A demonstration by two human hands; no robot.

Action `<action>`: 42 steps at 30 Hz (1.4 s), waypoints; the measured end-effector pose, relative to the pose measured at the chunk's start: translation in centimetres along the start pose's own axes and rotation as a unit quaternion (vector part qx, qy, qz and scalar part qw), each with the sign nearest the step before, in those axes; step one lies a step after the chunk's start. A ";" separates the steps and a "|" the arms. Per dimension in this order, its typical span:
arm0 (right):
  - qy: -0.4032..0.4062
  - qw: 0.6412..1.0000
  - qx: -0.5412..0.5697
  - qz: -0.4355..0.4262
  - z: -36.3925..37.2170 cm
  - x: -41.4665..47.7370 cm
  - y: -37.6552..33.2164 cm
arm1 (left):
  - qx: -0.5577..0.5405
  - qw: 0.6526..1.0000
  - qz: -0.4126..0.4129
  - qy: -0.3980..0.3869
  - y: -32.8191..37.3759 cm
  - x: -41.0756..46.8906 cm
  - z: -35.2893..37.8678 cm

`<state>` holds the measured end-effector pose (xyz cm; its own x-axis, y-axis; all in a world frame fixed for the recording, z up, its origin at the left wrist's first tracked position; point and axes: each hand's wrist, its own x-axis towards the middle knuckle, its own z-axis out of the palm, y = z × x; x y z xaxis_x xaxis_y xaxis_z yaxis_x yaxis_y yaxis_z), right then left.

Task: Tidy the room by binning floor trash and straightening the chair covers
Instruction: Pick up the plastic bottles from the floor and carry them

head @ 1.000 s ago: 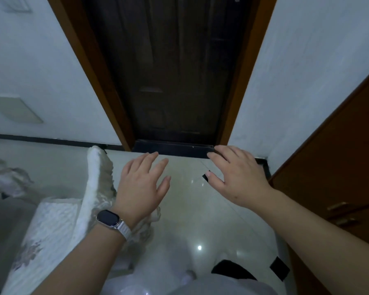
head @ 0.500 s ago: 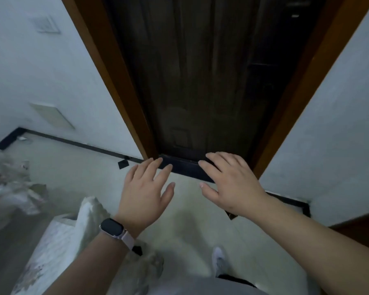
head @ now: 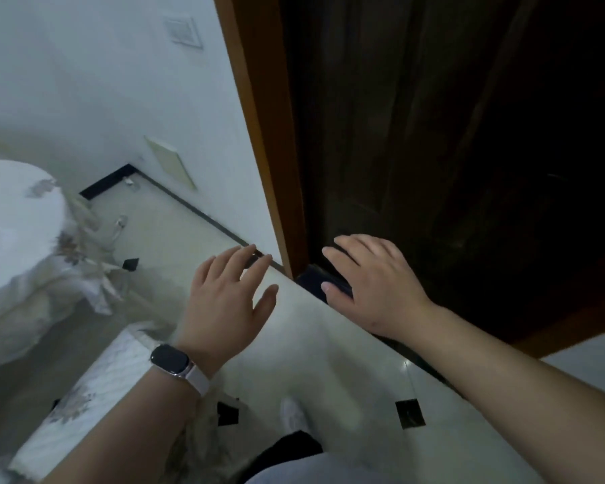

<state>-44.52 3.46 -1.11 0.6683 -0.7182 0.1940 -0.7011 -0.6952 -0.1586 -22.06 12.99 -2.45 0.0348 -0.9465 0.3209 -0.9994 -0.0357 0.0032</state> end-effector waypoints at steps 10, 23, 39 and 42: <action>-0.026 0.997 -0.007 -0.067 6.4 17.8 -0.5 | -0.020 0.996 -0.088 0.020 -11.9 8.2 7.5; -0.008 0.985 0.023 -0.172 10.1 40.7 -8.4 | 0.023 0.976 -0.216 0.031 -30.6 14.9 7.5; -0.039 0.953 0.077 -0.290 19.6 63.2 -15.8 | 0.059 0.933 -0.354 0.009 -46.7 21.2 11.3; -0.038 0.952 0.098 -0.289 20.5 69.1 -16.8 | 0.064 0.925 -0.374 -0.025 -50.1 24.2 12.3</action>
<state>18.53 -35.04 -4.87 0.9497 -0.2087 0.2335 -0.1561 -0.9618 -0.2249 28.96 -12.09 -6.44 0.7193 -0.6556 0.2297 -0.6868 -0.7208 0.0934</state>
